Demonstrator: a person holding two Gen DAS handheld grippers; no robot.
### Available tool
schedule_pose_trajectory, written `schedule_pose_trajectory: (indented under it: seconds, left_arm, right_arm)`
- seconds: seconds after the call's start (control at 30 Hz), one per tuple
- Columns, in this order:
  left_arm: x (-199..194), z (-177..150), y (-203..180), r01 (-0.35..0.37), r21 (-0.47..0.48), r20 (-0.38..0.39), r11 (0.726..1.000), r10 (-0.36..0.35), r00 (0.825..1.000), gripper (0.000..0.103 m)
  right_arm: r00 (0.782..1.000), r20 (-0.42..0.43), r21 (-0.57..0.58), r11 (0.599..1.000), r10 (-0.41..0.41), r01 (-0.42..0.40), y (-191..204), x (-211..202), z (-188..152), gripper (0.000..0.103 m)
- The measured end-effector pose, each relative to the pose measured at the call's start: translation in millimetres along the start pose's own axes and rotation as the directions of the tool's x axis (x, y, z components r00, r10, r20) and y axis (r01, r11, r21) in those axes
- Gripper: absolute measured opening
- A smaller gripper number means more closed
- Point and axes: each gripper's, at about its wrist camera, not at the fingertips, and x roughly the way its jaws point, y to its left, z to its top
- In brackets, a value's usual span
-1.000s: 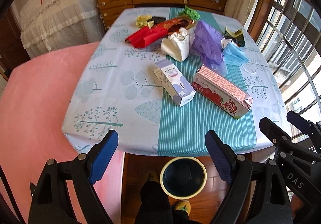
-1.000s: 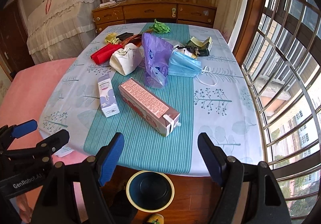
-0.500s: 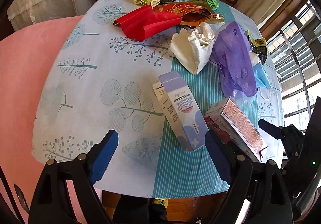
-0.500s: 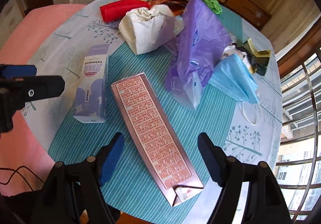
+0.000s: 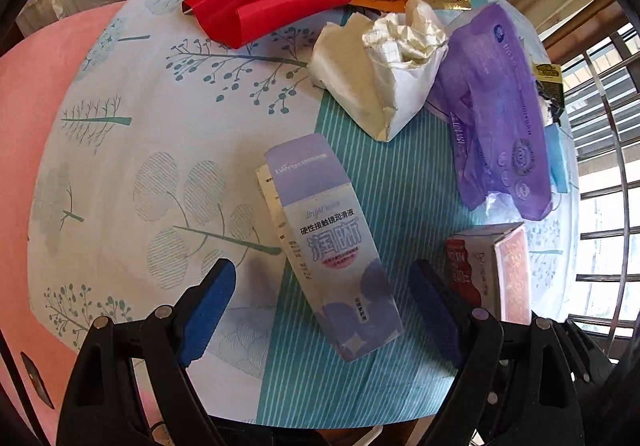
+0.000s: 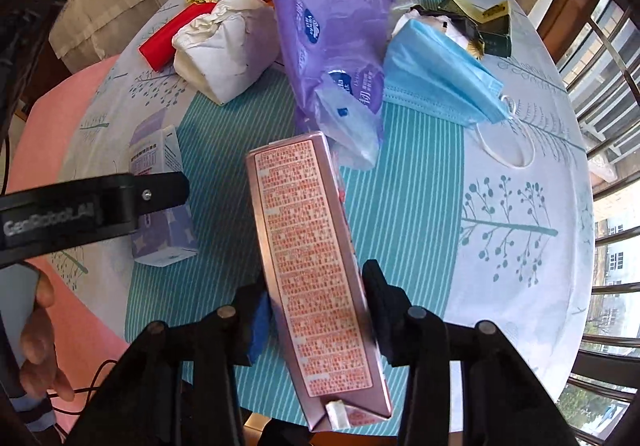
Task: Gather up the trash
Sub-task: 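Grasp the white-purple box with the left tool while the right grasps the pink box, then carry both boxes over the bin and open both tools to drop them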
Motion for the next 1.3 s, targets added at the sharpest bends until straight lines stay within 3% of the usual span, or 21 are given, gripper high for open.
schedule_pose_trajectory:
  seconds: [0.03, 0.07, 0.17, 0.23, 0.63, 1.0, 1.3]
  left_arm:
    - [6, 1, -2, -0.023, 0.004, -0.017, 1.0, 0.023, 1.0, 0.085]
    - [11, 1, -4, -0.036, 0.011, -0.037, 0.999, 0.037, 0.999, 0.072]
    - [10, -1, -13, -0.061, 0.053, -0.02, 0.997, 0.062, 0.998, 0.045]
    - [9, -5, -14, -0.037, 0.062, -0.025, 0.997, 0.038, 0.999, 0.036]
    - [-28, -69, 13, 0.02, 0.048, 0.073, 0.999, -0.024, 0.997, 0.034]
    - [-87, -159, 30, 0.014, -0.01, 0.199, 1.0, -0.012, 0.98, 0.034]
    - [-87, -229, 23, -0.011, -0.017, 0.184, 1.0, 0.014, 0.983, 0.034]
  right_arm:
    - [1.0, -0.006, 0.008, 1.0, 0.003, -0.003, 0, 0, -3, 0.043]
    - [1.0, -0.009, 0.013, 1.0, 0.001, -0.001, 0, -1, -6, 0.043]
    - [1.0, -0.02, 0.025, 1.0, -0.001, 0.001, 1, -5, -11, 0.043]
    - [1.0, -0.029, 0.026, 1.0, 0.004, -0.004, 0, -8, -15, 0.042]
    - [0.999, -0.035, -0.039, 0.998, 0.041, -0.042, 34, -32, -36, 0.042]
    - [0.996, -0.009, -0.148, 0.985, 0.084, -0.085, 58, -75, -98, 0.042]
    - [0.992, -0.05, -0.067, 0.99, 0.12, -0.123, 40, -79, -154, 0.042]
